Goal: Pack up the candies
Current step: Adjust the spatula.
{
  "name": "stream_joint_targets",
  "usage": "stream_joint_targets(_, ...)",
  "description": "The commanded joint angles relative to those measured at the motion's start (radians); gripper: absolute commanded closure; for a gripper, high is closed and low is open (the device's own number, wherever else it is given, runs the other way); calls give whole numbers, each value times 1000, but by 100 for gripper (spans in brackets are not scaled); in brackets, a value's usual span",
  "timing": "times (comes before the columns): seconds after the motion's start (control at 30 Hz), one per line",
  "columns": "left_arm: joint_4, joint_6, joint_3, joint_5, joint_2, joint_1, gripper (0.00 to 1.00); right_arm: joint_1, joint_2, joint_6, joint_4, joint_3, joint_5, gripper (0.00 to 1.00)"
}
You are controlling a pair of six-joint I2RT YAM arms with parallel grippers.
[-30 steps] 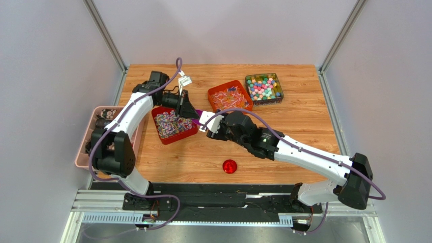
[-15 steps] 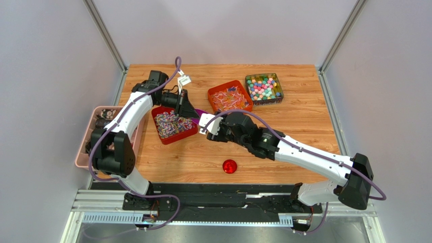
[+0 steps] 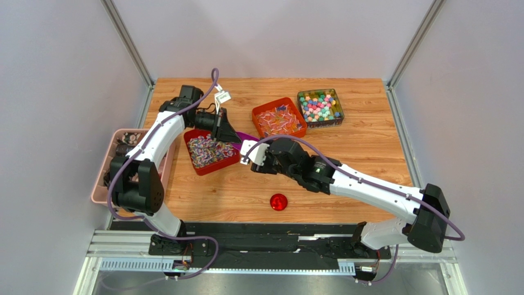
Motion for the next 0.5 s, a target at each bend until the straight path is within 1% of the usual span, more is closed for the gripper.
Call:
stream_joint_targets(0.0,1,15,39,71,-23,7,100,2,26,-14,99,-18,81,46)
stream_joint_targets(0.13,2,13,36,74,-24,7,100,4,41,-15,156,-25,126,46)
stream_joint_targets(0.27,5,15,35,78,-21,7,100,7,36,-17,207,-33,131,49)
stream_joint_targets(0.47,5,13,32,78,-15,7,100,12,35,-24,239,-35,131,57)
